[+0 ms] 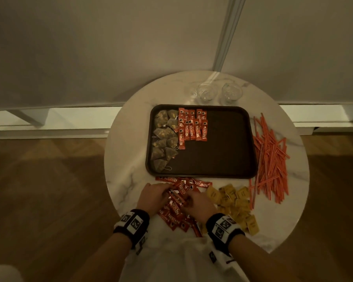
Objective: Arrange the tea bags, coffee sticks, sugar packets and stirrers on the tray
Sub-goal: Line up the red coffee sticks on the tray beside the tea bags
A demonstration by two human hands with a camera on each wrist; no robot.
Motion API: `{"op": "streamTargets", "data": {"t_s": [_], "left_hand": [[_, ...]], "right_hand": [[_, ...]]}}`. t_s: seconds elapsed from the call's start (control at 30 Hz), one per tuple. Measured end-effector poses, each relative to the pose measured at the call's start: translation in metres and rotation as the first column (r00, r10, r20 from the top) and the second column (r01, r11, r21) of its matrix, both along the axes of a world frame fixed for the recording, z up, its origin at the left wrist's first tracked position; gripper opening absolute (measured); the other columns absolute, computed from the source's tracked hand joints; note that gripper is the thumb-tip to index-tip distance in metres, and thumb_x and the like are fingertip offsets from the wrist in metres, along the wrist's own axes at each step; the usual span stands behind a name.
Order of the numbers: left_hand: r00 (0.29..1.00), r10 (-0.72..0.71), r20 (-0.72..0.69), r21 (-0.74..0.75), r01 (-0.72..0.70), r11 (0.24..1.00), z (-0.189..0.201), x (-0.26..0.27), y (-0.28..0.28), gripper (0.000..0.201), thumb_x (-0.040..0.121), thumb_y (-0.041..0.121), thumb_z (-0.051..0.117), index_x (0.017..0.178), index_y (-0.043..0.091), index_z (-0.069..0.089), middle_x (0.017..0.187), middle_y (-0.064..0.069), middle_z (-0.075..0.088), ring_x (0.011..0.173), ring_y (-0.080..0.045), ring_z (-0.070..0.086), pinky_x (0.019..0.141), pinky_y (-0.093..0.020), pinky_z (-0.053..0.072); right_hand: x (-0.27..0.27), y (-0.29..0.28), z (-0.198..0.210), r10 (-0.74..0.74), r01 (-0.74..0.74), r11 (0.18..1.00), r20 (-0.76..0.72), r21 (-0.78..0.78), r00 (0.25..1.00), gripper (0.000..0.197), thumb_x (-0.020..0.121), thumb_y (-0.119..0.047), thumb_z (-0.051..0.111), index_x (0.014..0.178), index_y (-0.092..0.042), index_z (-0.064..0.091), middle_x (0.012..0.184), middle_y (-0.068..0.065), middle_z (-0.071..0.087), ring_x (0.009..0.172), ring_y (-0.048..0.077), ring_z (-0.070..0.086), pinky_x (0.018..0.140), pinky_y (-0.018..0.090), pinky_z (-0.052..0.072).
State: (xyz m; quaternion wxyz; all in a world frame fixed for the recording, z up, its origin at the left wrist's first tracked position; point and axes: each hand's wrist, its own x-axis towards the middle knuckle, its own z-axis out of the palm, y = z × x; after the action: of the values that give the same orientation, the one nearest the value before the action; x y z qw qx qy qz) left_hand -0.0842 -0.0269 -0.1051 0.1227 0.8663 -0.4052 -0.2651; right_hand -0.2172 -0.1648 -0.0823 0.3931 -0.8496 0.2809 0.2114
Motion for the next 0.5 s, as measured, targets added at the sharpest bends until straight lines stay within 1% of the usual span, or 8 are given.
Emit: {"op": "streamTargets", "data": {"t_s": [0.03, 0.1, 0.13, 0.2, 0.3, 0.37, 0.43, 0.5], "left_hand": [[1.000, -0.001, 0.007, 0.015, 0.001, 1.000, 0.000, 0.000, 0.001, 0.038, 0.095, 0.024, 0.052, 0.131, 0.036, 0.058, 0.120, 0.011, 0.068, 0.106, -0.012, 0.062, 0.102, -0.041, 0.041], [1.000, -0.007, 0.013, 0.035, 0.007, 0.999, 0.001, 0.000, 0.003, 0.038, 0.095, 0.025, 0.052, 0.131, 0.036, 0.057, 0.119, 0.010, 0.069, 0.104, -0.011, 0.062, 0.100, -0.038, 0.041], [1.000, -0.014, 0.016, 0.037, 0.013, 0.999, 0.001, 0.001, 0.004, 0.038, 0.095, 0.026, 0.051, 0.131, 0.036, 0.057, 0.117, 0.009, 0.069, 0.103, -0.011, 0.062, 0.098, -0.035, 0.041], [1.000, -0.020, 0.024, 0.036, 0.019, 0.999, 0.004, 0.001, 0.006, 0.037, 0.095, 0.027, 0.052, 0.130, 0.036, 0.057, 0.116, 0.011, 0.069, 0.103, -0.011, 0.062, 0.094, -0.033, 0.038], [1.000, 0.001, 0.010, 0.007, -0.001, 1.000, 0.008, 0.003, 0.009, 0.033, 0.092, 0.030, 0.057, 0.124, 0.034, 0.062, 0.107, 0.011, 0.070, 0.097, -0.011, 0.065, 0.091, -0.032, 0.043], [1.000, 0.020, 0.000, -0.010, -0.020, 1.000, 0.009, 0.005, 0.011, 0.031, 0.091, 0.034, 0.059, 0.121, 0.034, 0.064, 0.108, 0.011, 0.071, 0.094, -0.009, 0.065, 0.092, -0.035, 0.046], [1.000, 0.026, -0.011, -0.048, -0.027, 0.999, 0.010, 0.009, 0.012, 0.029, 0.092, 0.041, 0.057, 0.119, 0.035, 0.066, 0.111, 0.012, 0.071, 0.094, -0.007, 0.065, 0.092, -0.037, 0.049], [0.999, 0.024, -0.037, -0.088, -0.027, 0.996, 0.011, 0.011, 0.013, 0.038, 0.091, 0.054, 0.047, 0.117, 0.035, 0.067, 0.111, 0.013, 0.071, 0.093, -0.006, 0.065, 0.091, -0.037, 0.050]], "right_hand": [[0.001, 0.002, 0.000, 0.019, -0.019, 0.999, -0.006, -0.027, 1.000, 0.026, 0.087, -0.037, 0.067, 0.107, -0.022, 0.061, 0.102, -0.004, 0.067, 0.092, 0.015, 0.063, 0.084, 0.033, 0.054], [0.001, 0.003, 0.001, 0.048, -0.049, 0.996, -0.009, -0.069, 0.999, 0.027, 0.089, -0.042, 0.063, 0.108, -0.024, 0.061, 0.105, -0.002, 0.067, 0.097, 0.018, 0.063, 0.087, 0.034, 0.053], [0.001, 0.004, 0.000, 0.067, -0.067, 0.993, -0.007, -0.093, 0.998, 0.026, 0.091, -0.042, 0.060, 0.109, -0.024, 0.062, 0.106, -0.002, 0.067, 0.097, 0.018, 0.063, 0.087, 0.035, 0.053], [0.000, 0.005, 0.002, 0.112, -0.108, 0.984, 0.024, -0.140, 0.993, 0.021, 0.096, -0.037, 0.055, 0.110, -0.023, 0.063, 0.106, -0.001, 0.068, 0.096, 0.017, 0.063, 0.088, 0.035, 0.054], [0.002, 0.002, 0.006, 0.165, -0.142, 0.973, 0.118, -0.185, 0.979, 0.023, 0.101, -0.032, 0.047, 0.105, -0.020, 0.066, 0.096, -0.001, 0.067, 0.085, 0.012, 0.057, 0.082, 0.029, 0.049], [0.006, -0.003, 0.012, 0.189, -0.153, 0.967, 0.168, -0.203, 0.968, 0.024, 0.102, -0.033, 0.045, 0.102, -0.022, 0.067, 0.089, -0.004, 0.064, 0.084, 0.013, 0.057, 0.081, 0.029, 0.048], [0.012, -0.008, 0.018, 0.172, -0.137, 0.976, 0.211, -0.168, 0.962, 0.022, 0.100, -0.035, 0.048, 0.106, -0.024, 0.067, 0.094, -0.005, 0.066, 0.089, 0.013, 0.059, 0.087, 0.032, 0.049], [0.017, -0.011, 0.023, 0.124, -0.104, 0.990, 0.237, -0.097, 0.964, 0.023, 0.098, -0.039, 0.053, 0.114, -0.026, 0.064, 0.106, -0.006, 0.067, 0.097, 0.011, 0.059, 0.092, 0.031, 0.048]]}}
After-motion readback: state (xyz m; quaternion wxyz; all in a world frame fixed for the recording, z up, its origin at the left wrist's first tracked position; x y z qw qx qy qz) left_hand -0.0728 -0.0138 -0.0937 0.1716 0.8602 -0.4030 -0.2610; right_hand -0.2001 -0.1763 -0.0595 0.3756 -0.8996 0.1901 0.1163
